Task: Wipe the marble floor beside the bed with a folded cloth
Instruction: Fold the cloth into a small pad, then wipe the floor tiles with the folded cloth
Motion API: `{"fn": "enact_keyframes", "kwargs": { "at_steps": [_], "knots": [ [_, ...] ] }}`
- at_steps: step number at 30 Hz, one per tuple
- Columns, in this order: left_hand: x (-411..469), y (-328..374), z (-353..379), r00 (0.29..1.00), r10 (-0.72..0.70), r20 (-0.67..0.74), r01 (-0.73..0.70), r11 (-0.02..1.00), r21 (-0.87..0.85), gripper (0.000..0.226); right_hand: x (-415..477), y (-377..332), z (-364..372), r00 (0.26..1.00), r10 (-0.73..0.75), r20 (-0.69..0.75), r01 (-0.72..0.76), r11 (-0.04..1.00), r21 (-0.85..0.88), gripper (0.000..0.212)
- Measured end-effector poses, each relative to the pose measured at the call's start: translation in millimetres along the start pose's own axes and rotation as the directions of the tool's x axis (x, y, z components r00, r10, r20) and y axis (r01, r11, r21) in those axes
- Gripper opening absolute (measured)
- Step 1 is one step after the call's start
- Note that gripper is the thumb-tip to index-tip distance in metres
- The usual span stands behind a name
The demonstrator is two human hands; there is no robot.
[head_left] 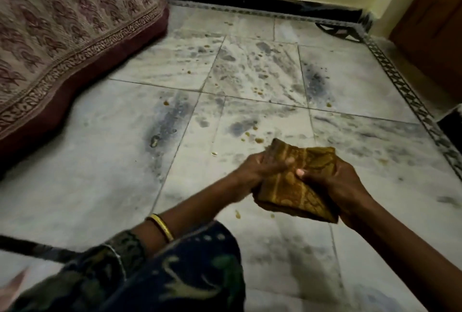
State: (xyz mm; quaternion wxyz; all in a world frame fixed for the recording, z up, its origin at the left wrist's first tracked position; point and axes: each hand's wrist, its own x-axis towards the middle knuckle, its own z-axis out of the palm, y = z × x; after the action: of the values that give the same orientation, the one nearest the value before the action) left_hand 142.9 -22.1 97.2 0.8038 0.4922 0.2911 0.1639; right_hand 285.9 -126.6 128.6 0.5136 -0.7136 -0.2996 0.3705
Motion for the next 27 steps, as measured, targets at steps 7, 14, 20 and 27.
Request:
{"fn": "enact_keyframes", "kwargs": {
  "at_steps": [7, 14, 20, 27],
  "knots": [
    [-4, -8, -70, 0.992, 0.022, -0.128, -0.019, 0.999, 0.027, 0.023, 9, -4, 71, 0.991, 0.113, 0.076, -0.122, 0.984, 0.127, 0.029],
    [-30, -27, -132, 0.985, 0.006, -0.175, 0.022, 0.987, 0.156, 0.041, 22, 28, 126, 0.992, 0.095, 0.088, -0.089, 0.994, -0.068, 0.023],
    [-38, -80, -166, 0.882, 0.082, -0.463, 0.099, 0.930, 0.354, 0.043, 53, 80, 153, 0.988, -0.060, 0.139, 0.116, 0.895, -0.432, 0.022],
    [-32, -119, -186, 0.765, 0.552, -0.331, 0.150, 0.347, 0.926, 0.043, 64, 129, 163, 0.940, -0.335, 0.059, 0.229, 0.496, -0.837, 0.052]
  ]
}}
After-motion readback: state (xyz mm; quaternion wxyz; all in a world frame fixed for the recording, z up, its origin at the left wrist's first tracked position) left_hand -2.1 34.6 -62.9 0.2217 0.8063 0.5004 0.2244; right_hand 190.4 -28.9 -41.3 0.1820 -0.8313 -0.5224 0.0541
